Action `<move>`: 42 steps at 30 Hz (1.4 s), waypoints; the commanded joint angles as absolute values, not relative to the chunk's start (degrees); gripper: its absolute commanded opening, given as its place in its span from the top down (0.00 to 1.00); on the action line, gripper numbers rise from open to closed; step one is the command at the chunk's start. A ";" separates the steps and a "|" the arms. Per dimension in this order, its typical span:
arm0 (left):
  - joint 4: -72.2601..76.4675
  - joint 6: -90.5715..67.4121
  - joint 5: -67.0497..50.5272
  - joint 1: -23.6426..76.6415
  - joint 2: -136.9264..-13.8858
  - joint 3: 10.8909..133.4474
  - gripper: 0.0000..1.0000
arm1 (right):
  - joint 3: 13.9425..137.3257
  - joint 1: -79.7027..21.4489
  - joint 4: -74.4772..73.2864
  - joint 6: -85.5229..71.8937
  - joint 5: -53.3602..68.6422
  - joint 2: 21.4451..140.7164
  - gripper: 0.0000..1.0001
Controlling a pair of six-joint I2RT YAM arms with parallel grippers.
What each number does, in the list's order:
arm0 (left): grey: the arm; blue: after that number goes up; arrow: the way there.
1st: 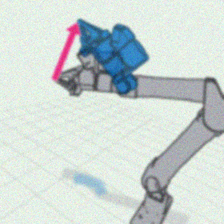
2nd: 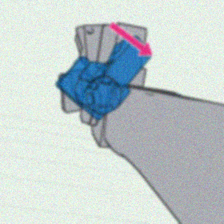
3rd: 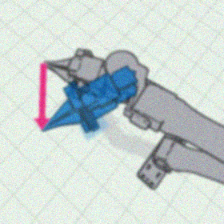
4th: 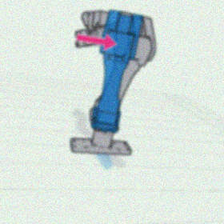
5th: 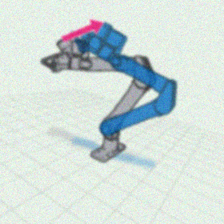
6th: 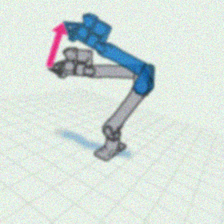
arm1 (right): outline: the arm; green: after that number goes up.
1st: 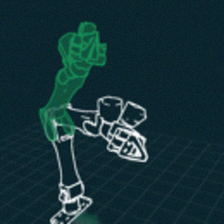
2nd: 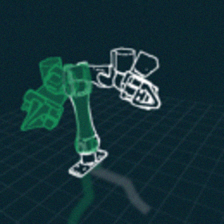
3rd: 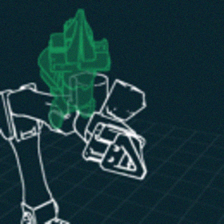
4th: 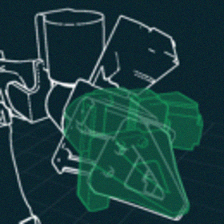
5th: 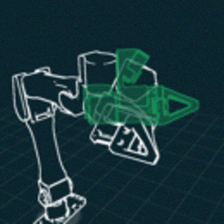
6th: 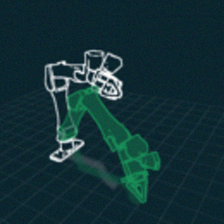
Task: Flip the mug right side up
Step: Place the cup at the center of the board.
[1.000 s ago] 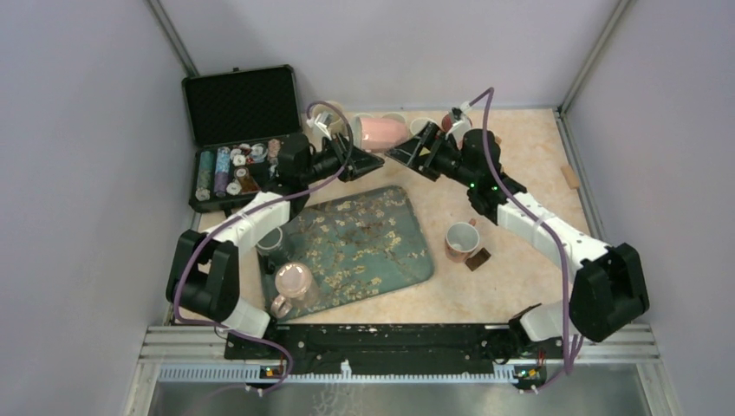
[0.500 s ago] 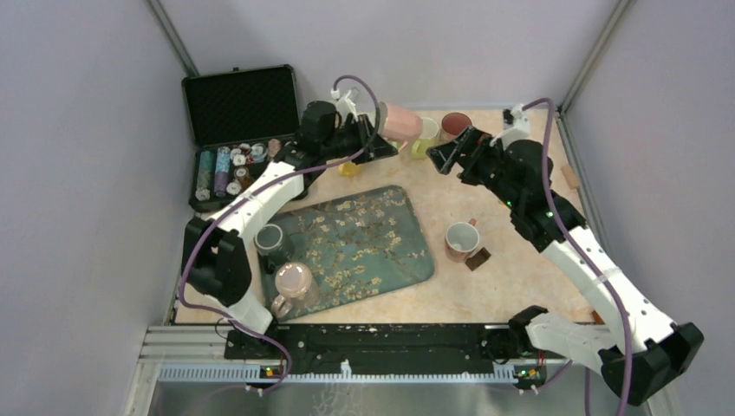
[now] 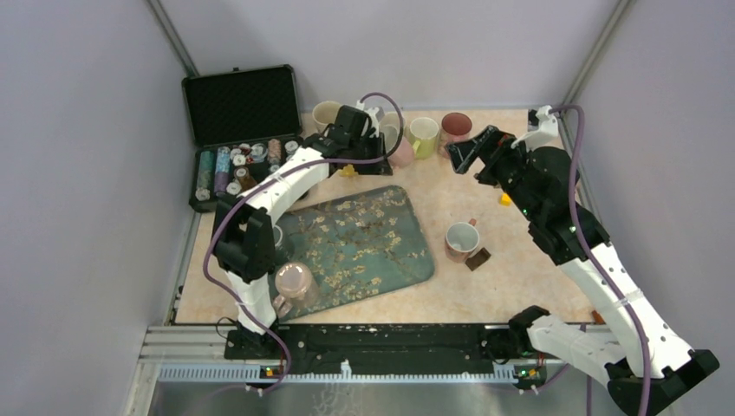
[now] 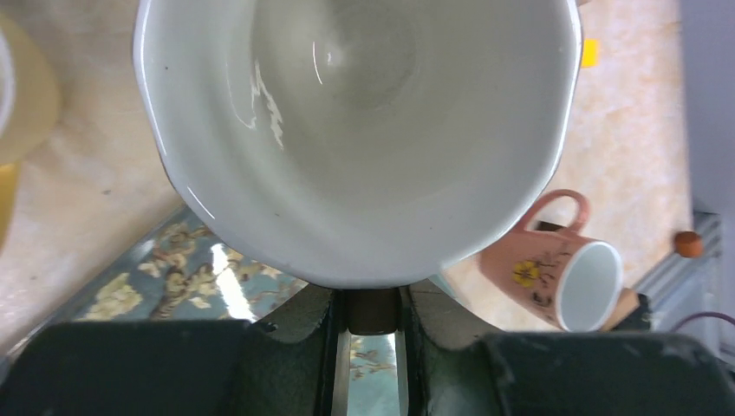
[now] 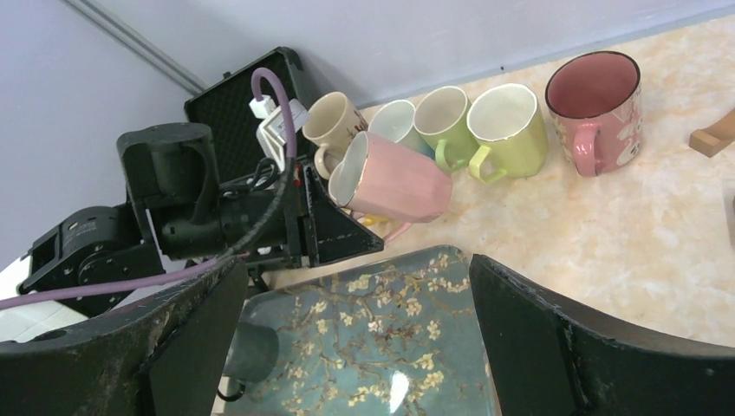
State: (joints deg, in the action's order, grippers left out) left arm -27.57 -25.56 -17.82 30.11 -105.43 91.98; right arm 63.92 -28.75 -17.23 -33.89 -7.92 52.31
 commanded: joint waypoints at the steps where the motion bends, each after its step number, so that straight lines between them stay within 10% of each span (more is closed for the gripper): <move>1: -25.72 -19.82 -12.27 29.81 -106.03 97.81 1.00 | 64.85 -28.98 -16.33 -32.62 -8.72 52.44 0.01; 42: -34.41 -9.99 -0.50 29.75 -119.98 106.26 0.98 | 63.96 -29.00 -14.59 -32.17 -8.00 55.27 0.01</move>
